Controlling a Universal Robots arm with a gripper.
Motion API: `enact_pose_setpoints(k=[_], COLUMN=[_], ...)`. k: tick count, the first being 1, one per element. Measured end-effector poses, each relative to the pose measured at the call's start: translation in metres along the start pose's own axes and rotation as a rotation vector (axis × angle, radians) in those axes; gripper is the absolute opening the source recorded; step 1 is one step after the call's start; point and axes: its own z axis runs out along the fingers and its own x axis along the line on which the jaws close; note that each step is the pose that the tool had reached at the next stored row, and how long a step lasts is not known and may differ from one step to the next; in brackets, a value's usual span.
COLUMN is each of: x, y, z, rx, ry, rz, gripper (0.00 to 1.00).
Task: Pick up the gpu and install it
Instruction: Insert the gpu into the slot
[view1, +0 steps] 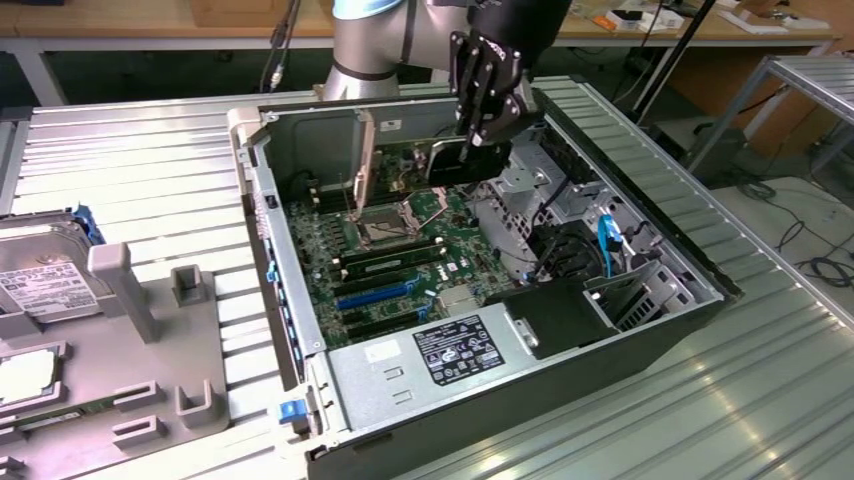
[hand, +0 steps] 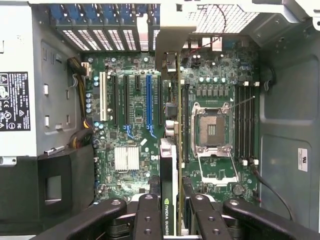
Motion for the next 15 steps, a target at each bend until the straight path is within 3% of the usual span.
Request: enact_pose_setpoints(k=[5,15], x=[0.000,0.001], y=[0.0002,0.0153], z=[0.0101,0.0232], rx=[0.0020,0.0047], ry=[-0.0001,-0.0001], rz=[0.000,0.001], gripper=[0.27,0.27])
